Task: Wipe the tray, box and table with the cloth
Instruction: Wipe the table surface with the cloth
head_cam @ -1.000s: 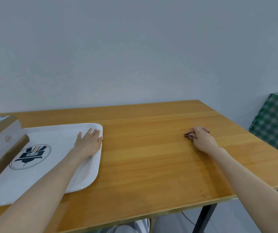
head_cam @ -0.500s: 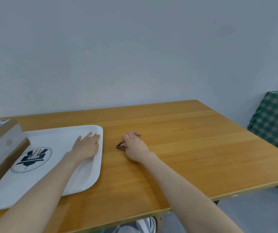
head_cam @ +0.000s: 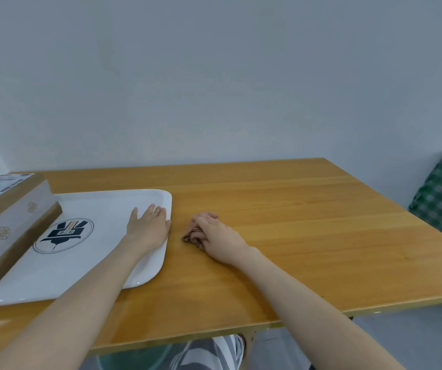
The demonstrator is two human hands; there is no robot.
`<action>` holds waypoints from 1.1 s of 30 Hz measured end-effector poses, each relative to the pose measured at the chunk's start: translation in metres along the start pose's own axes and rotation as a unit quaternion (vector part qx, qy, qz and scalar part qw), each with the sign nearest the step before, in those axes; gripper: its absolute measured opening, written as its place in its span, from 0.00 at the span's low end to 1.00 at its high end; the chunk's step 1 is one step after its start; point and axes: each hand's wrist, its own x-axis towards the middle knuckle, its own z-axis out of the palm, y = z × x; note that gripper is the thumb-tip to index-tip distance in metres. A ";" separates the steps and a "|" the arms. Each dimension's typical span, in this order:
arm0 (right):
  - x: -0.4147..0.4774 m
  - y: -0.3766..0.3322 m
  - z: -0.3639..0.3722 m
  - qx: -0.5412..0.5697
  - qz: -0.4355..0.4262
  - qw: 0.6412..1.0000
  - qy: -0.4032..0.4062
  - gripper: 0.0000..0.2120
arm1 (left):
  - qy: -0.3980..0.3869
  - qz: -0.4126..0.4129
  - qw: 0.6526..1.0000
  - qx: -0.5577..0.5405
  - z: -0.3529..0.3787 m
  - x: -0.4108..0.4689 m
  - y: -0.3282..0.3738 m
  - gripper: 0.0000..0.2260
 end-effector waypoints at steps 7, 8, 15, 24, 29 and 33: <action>-0.054 0.100 -0.063 0.019 0.150 0.988 0.043 0.15 | 0.014 -0.017 0.999 -0.031 0.002 -0.006 0.005 0.23; -0.065 0.117 -0.072 0.017 0.180 0.982 0.054 0.14 | 0.013 -0.020 0.999 -0.039 0.003 -0.007 0.005 0.23; -0.117 0.185 -0.102 -0.056 0.298 0.951 0.065 0.21 | 0.016 -0.028 0.997 -0.070 0.005 -0.006 0.005 0.22; -0.135 0.176 -0.103 -0.073 0.249 0.966 0.019 0.21 | 0.021 -0.030 0.994 -0.103 0.009 -0.006 0.002 0.22; -0.178 0.160 -0.105 -0.060 0.182 0.981 -0.015 0.22 | 0.032 -0.025 0.993 -0.112 0.011 -0.005 0.002 0.22; -0.189 0.154 -0.106 -0.039 0.165 0.985 -0.020 0.21 | 0.035 -0.022 0.993 -0.113 0.012 -0.004 0.001 0.22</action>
